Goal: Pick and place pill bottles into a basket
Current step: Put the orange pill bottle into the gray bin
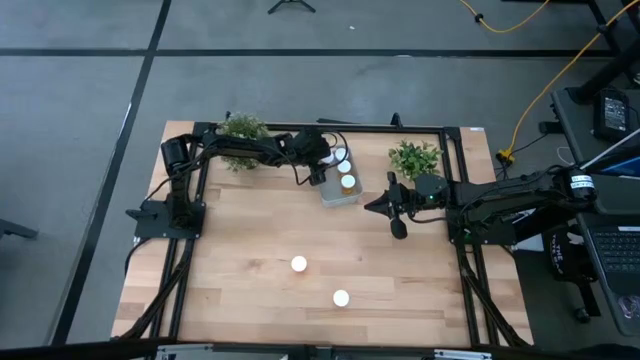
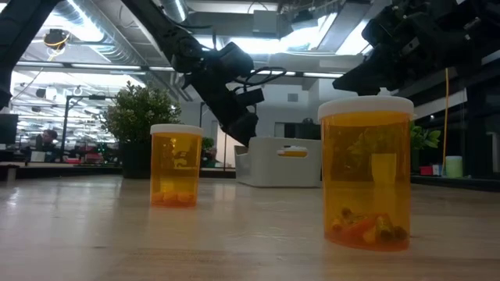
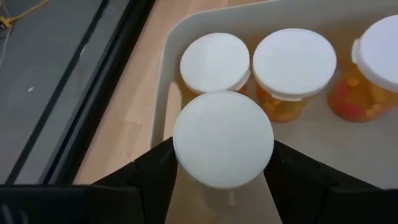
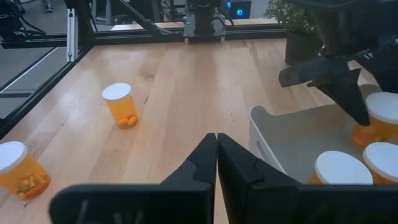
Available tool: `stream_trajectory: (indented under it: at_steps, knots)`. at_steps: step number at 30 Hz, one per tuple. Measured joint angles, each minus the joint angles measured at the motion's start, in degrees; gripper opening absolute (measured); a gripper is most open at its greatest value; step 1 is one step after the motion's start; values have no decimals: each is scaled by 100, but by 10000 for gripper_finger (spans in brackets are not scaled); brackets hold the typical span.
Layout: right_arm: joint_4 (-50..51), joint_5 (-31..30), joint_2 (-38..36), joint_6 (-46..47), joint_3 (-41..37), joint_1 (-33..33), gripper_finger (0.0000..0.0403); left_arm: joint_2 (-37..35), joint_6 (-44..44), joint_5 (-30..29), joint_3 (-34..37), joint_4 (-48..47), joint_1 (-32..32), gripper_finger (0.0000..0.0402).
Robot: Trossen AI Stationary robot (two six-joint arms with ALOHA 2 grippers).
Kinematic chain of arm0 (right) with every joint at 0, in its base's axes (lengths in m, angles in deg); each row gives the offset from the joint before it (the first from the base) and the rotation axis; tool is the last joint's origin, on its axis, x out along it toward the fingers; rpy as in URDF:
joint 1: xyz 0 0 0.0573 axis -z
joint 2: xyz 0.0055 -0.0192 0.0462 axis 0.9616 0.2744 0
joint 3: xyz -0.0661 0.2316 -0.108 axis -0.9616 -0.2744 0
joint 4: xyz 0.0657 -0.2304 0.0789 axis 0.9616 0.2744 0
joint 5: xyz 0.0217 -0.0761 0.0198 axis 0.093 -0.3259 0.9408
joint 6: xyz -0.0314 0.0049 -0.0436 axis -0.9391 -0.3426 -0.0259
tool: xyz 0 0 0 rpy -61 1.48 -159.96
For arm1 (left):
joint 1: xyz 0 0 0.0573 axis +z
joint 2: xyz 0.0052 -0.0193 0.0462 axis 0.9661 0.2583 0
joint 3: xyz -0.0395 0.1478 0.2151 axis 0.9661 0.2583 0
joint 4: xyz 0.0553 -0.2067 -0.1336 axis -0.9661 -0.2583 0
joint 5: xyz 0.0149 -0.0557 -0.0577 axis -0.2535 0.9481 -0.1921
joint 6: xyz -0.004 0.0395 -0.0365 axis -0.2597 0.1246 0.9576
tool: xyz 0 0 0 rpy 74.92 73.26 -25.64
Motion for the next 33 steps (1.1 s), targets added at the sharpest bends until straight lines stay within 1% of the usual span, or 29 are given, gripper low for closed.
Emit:
stream_trajectory:
  at_steps: [8, 16, 33]
  knots:
    - [0, 0, 2, 0, 0, 0, 18, -1, 45, 210, 0, -33, -2, 224]
    - [0, 2, 2, 0, 0, -2, 18, -5, 46, 206, 0, -180, -4, 224]
    - [0, 2, 0, 1, 0, 0, 18, -8, 163, 98, -2, -178, -35, 224]
